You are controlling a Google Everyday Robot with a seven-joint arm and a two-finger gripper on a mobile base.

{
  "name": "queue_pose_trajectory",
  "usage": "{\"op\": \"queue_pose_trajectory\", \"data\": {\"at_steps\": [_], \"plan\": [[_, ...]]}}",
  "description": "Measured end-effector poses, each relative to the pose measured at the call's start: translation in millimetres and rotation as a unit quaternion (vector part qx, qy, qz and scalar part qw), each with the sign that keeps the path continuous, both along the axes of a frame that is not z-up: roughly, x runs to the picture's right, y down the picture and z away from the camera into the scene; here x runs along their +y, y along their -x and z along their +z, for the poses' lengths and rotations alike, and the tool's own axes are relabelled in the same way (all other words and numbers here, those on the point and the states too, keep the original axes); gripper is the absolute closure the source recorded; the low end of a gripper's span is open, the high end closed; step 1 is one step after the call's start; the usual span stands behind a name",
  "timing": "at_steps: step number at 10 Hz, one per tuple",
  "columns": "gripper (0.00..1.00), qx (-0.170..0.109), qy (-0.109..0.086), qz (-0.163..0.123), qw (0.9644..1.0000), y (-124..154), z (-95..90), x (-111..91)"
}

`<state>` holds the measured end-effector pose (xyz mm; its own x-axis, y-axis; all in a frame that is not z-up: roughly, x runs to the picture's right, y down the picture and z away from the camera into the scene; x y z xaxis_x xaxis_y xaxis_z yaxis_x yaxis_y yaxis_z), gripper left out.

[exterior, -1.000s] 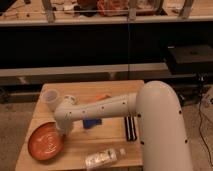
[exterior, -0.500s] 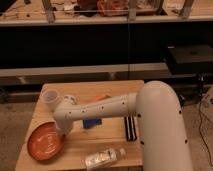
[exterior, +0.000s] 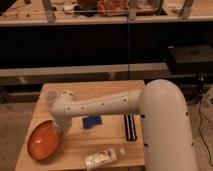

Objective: Pick up the ceramic bowl

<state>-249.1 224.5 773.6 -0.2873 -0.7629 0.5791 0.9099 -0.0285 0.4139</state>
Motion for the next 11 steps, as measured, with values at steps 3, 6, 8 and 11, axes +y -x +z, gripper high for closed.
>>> {"op": "queue_pose_trajectory", "data": {"at_steps": [3, 6, 8, 11], "plan": [[1.00, 0.001, -0.015, 0.007, 0.9999, -9, 0.3, -14], [1.00, -0.001, -0.025, 0.010, 0.9996, -14, -5.8, -21], [1.00, -0.004, -0.032, 0.011, 0.9994, -14, -3.8, -22], [1.00, -0.009, -0.047, 0.009, 0.9988, -18, -6.4, -29]]}}
